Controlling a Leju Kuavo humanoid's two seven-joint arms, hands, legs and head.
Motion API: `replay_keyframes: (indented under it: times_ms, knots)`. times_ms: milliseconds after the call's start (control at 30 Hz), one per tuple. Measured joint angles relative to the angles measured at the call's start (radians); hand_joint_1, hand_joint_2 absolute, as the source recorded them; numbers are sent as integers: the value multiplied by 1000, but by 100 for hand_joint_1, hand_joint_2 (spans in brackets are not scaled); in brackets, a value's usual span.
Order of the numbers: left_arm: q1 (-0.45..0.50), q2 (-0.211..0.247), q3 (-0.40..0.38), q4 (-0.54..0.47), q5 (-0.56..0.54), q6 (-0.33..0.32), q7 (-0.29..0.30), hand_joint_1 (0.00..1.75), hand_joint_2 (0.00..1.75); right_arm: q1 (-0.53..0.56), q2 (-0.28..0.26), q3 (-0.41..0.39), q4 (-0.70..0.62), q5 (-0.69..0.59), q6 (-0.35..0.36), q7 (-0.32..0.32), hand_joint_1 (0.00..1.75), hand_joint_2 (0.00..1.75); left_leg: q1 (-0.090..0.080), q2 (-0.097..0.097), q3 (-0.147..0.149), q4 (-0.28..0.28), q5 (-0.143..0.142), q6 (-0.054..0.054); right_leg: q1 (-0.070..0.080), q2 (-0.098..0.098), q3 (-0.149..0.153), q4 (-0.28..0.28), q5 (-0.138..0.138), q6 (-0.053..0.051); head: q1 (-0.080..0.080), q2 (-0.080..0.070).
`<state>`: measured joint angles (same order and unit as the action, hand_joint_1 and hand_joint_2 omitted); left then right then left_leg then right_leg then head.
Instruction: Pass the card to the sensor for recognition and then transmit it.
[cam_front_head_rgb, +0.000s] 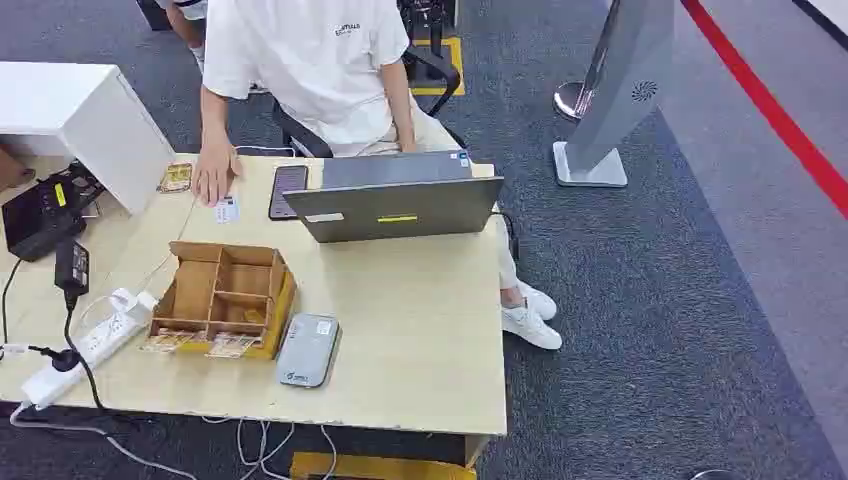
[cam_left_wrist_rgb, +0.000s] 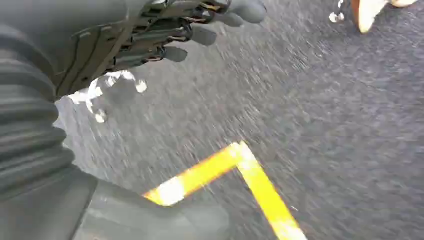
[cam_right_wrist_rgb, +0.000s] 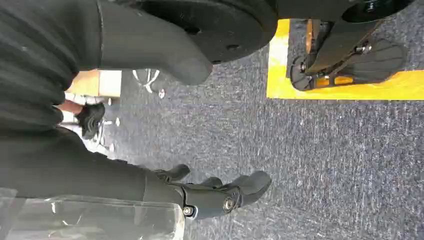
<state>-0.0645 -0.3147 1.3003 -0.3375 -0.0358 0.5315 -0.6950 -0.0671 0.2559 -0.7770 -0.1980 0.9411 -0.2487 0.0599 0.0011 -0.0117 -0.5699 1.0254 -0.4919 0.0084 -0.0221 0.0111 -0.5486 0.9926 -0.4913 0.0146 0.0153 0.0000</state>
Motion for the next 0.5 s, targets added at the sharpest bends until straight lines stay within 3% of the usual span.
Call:
replay_keyframes:
  times_ms: [100, 167, 233, 267, 333, 400, 500]
  knots:
    - [40, 1, -135, -75, 229, 19, 0, 0, 175, 1, 1, -13, 0, -5, 0, -9, 0, 175, 1, 0, 0, 0, 0, 0, 1, 0, 0, 0, 0, 0, 0, 0]
    - [96, 3, -290, -159, 401, 78, -1, 0, 175, 3, 2, -18, 0, -8, 0, -16, 0, 175, 1, 0, 0, 0, 0, 0, 1, 0, 0, 0, 0, 0, 0, 0]
    - [167, 5, -463, -266, 502, 126, -1, 0, 175, 4, 2, -21, 0, -18, 0, -23, 0, 175, 1, 0, 0, 0, 0, 0, 1, 0, 0, 0, -1, -1, 0, 0]
    - [199, 5, -544, -317, 488, 128, -1, 0, 175, 5, 2, -23, 0, -20, 0, -29, 0, 175, 1, -1, -1, 0, 0, 0, 1, -1, 0, 0, -1, -1, 0, 0]
    - [234, 5, -625, -403, 464, 130, -1, 0, 175, 5, 2, -31, 0, -19, 0, -38, 0, 175, 1, -2, -1, 0, 0, 0, 1, -2, 0, 0, -1, -1, 1, 0]
    - [257, 4, -648, -500, 476, 122, -2, 0, 175, 7, 2, -34, 0, -16, 0, -48, 0, 175, 1, -1, 0, 0, 0, 0, 1, -1, 0, 0, -1, -1, 0, 0]
    - [278, 1, -645, -594, 467, 50, 2, 0, 175, 12, 2, -37, 0, -15, 0, -50, 0, 175, 1, -1, 0, 0, 0, 0, 1, -2, 0, 0, -1, -1, 0, 0]
